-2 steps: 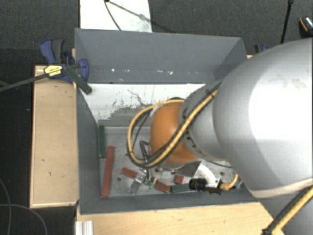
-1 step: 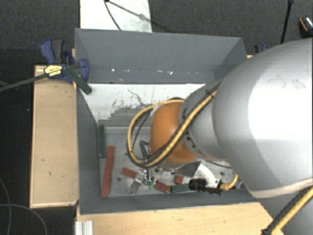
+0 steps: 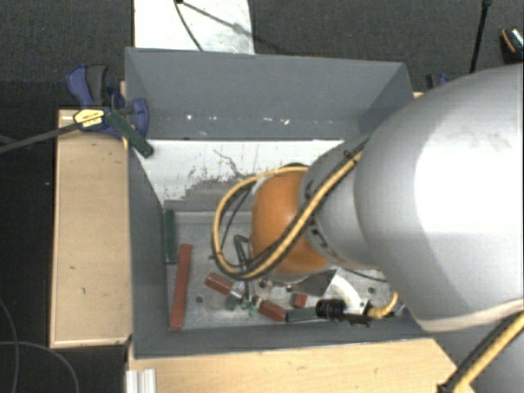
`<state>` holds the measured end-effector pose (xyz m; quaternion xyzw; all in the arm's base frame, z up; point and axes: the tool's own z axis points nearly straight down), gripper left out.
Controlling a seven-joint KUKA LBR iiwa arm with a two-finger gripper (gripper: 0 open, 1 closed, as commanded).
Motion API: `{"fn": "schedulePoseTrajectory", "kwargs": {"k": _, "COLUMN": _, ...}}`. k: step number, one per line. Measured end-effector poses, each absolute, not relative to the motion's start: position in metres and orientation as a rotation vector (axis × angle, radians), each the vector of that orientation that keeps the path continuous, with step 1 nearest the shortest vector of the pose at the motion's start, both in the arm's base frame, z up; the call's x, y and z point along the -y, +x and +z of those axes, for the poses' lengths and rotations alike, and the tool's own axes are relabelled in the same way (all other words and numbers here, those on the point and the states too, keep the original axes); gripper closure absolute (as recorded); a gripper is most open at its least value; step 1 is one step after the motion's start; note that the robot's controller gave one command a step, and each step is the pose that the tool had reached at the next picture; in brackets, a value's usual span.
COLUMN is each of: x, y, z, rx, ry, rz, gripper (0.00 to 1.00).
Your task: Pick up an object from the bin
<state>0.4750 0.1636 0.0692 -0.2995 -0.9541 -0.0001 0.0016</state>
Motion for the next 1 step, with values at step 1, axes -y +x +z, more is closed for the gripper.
{"fn": "schedulePoseTrajectory", "kwargs": {"k": 1, "x": -0.1638, "y": 0.4763, "z": 0.122, "rx": 3.001, "ry": -0.941, "rz": -0.005, "gripper": 1.0}}
